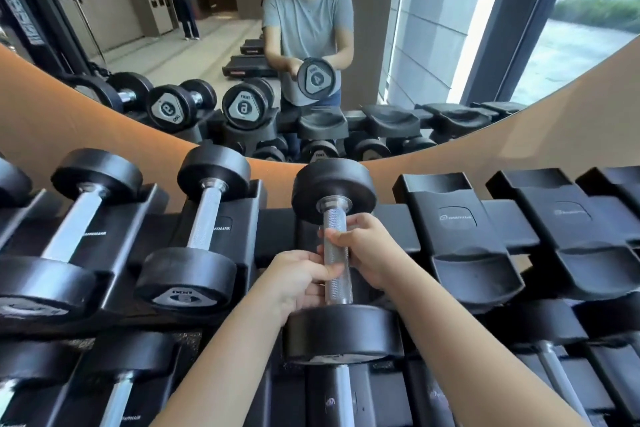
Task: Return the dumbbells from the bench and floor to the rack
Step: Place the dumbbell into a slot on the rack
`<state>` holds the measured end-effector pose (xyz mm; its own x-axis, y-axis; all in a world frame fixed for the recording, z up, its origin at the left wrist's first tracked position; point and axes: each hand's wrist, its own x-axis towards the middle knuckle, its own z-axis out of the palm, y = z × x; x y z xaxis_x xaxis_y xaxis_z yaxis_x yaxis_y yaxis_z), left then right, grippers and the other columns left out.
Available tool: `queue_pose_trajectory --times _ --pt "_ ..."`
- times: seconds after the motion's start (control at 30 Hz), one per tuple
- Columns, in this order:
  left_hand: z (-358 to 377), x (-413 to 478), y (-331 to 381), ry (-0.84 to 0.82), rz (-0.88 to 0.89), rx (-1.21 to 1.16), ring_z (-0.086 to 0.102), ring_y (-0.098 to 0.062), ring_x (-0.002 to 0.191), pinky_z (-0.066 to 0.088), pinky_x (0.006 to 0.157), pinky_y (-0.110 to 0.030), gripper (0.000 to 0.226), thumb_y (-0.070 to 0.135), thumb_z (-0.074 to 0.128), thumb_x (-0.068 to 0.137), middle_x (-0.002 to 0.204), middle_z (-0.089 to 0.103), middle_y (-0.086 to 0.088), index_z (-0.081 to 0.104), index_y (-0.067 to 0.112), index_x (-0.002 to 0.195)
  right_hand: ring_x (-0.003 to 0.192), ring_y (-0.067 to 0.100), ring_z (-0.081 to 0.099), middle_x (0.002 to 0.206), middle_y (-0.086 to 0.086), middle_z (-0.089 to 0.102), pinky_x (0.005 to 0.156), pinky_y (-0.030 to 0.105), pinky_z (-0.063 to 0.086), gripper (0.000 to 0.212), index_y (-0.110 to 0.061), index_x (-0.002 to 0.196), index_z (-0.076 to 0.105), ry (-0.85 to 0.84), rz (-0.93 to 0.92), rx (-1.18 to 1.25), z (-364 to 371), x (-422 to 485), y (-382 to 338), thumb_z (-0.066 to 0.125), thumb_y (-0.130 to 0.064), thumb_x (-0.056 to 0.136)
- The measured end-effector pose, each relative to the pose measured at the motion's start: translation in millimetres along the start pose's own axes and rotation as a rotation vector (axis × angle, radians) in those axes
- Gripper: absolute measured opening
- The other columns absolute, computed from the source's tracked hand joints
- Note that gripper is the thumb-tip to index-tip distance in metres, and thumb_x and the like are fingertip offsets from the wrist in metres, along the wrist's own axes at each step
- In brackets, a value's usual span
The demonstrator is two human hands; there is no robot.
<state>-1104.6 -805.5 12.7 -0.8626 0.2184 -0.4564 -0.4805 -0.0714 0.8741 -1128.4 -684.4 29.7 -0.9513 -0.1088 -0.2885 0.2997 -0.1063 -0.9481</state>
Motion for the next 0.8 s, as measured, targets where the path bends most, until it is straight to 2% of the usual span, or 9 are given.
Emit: queue_pose_trajectory --times 0.13,0.2,0.27,0.37,0.43,0.57,0.63,0.73,0.8 --pt "-2 34 10 0.017 0.023 0.002 0.070 -0.024 0.066 0.057 0.053 -0.029 0.021 0.002 0.066 0.076 0.080 0.070 -0.018 0.060 -0.005 0.096 0.066 0.025 0.061 0.098 0.025 0.056 0.074 0.046 0.053 0.032 0.006 0.114 0.043 0.020 0.018 -0.020 -4 32 -9 0.055 0.003 0.085" --pt "-3 49 13 0.019 0.025 0.012 0.070 -0.024 0.067 0.058 0.056 -0.029 0.022 0.003 0.066 0.077 0.081 0.070 -0.018 0.061 -0.005 0.097 0.064 0.025 0.059 0.099 0.027 0.053 0.070 0.044 0.053 0.030 0.006 0.113 0.043 0.022 0.029 -0.003 -5 46 -11 0.053 0.006 0.085" --pt "-5 61 15 0.025 0.021 0.009 0.071 -0.023 0.064 0.056 0.053 -0.029 0.017 0.002 0.067 0.076 0.073 0.072 -0.015 0.063 -0.003 0.092 0.064 0.024 0.058 0.099 0.027 0.052 0.069 0.044 0.053 0.028 0.006 0.111 0.043 0.022 0.032 0.009 -6 58 -13 0.052 0.007 0.085" --pt "-7 76 18 0.044 0.007 -0.010 0.071 -0.024 0.062 0.056 0.050 -0.030 0.009 -0.001 0.067 0.074 0.066 0.072 -0.013 0.064 0.000 0.083 0.066 0.024 0.059 0.111 0.034 0.055 0.079 0.050 0.051 0.024 -0.002 0.104 0.041 0.038 0.021 -0.001 -9 73 -12 0.053 0.008 0.085" --pt "-7 84 19 0.059 0.013 -0.009 0.071 -0.025 0.062 0.056 0.051 -0.032 0.007 -0.002 0.067 0.074 0.064 0.072 -0.013 0.065 0.001 0.080 0.067 0.024 0.059 0.117 0.034 0.055 0.074 0.047 0.052 0.025 0.000 0.107 0.041 0.048 0.022 0.001 -12 82 -10 0.052 0.008 0.085" --pt "0 98 19 0.088 0.040 0.004 0.071 -0.025 0.065 0.058 0.055 -0.033 0.006 0.001 0.070 0.073 0.068 0.073 -0.013 0.067 0.003 0.077 0.068 0.024 0.060 0.100 0.023 0.056 0.075 0.047 0.053 0.034 0.010 0.118 0.043 0.054 0.034 -0.021 -23 103 -5 0.052 0.006 0.086" --pt "1 99 19 0.112 0.060 0.017 0.071 -0.022 0.060 0.058 0.051 -0.028 0.006 0.002 0.071 0.073 0.063 0.073 -0.009 0.068 0.004 0.078 0.067 0.022 0.061 0.093 0.019 0.058 0.065 0.038 0.055 0.033 0.010 0.118 0.045 0.056 0.033 -0.059 -24 105 -4 0.053 0.004 0.086" --pt "-2 98 19 0.128 0.087 0.046 0.070 -0.018 0.057 0.054 0.047 -0.021 0.015 0.005 0.071 0.074 0.066 0.073 -0.008 0.068 0.002 0.088 0.066 0.019 0.063 0.081 0.013 0.059 0.045 0.022 0.050 0.032 0.009 0.116 0.047 0.048 0.026 -0.079 -22 104 -1 0.054 0.000 0.087" --pt "-2 98 19 0.115 0.105 0.070 0.071 -0.016 0.060 0.053 0.048 -0.019 0.015 0.006 0.071 0.074 0.065 0.074 -0.005 0.068 0.003 0.089 0.070 0.022 0.065 0.087 0.016 0.060 0.050 0.026 0.053 0.033 0.009 0.116 0.047 0.051 0.007 -0.056 -26 105 2 0.056 -0.001 0.086"
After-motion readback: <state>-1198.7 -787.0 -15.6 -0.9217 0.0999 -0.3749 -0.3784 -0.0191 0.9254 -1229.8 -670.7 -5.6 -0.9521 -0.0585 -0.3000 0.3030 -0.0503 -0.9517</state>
